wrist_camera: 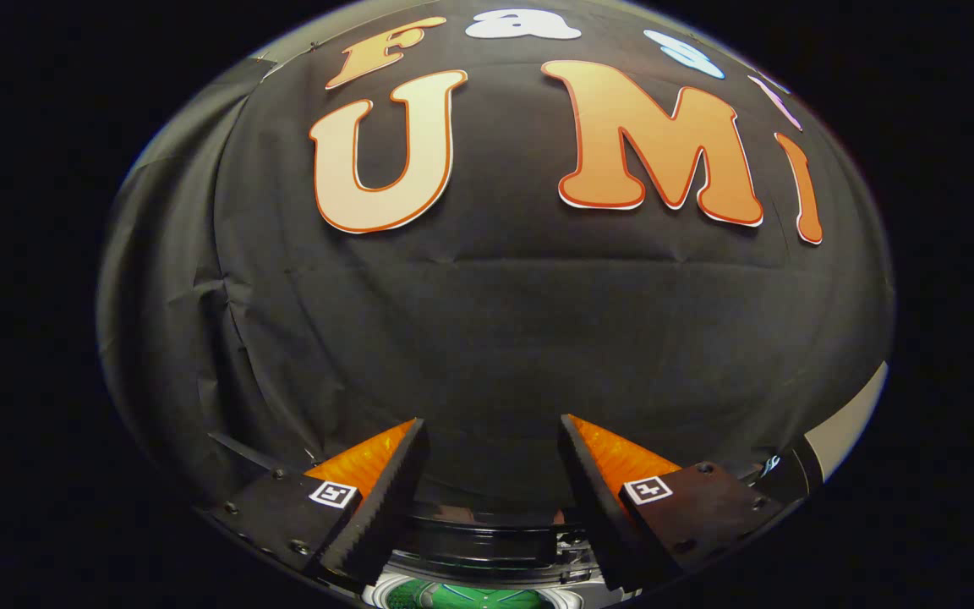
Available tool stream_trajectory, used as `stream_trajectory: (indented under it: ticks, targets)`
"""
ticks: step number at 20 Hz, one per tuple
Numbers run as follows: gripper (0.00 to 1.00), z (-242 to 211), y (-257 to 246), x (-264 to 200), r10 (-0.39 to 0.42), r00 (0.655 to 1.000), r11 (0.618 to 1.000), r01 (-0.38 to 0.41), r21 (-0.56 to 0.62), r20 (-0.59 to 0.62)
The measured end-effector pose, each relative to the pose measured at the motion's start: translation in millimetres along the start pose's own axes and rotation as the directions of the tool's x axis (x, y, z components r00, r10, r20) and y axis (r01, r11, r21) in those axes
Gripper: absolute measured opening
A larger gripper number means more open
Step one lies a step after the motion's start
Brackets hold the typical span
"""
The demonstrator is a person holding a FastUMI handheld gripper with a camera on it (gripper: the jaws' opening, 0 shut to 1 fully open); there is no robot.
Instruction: Put the clothes into the washing machine and then close the washing machine lid.
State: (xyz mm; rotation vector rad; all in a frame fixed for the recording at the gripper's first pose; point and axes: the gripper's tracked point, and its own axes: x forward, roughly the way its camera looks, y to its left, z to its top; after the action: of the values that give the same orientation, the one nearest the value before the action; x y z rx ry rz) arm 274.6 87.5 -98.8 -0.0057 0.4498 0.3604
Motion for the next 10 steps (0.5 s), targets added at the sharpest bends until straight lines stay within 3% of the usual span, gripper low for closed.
stream_trajectory:
  ticks: [10]
  targets:
    - [0.99,-12,4,-48,-0.008,0.999,1.000,0.008,0.005,0.035]
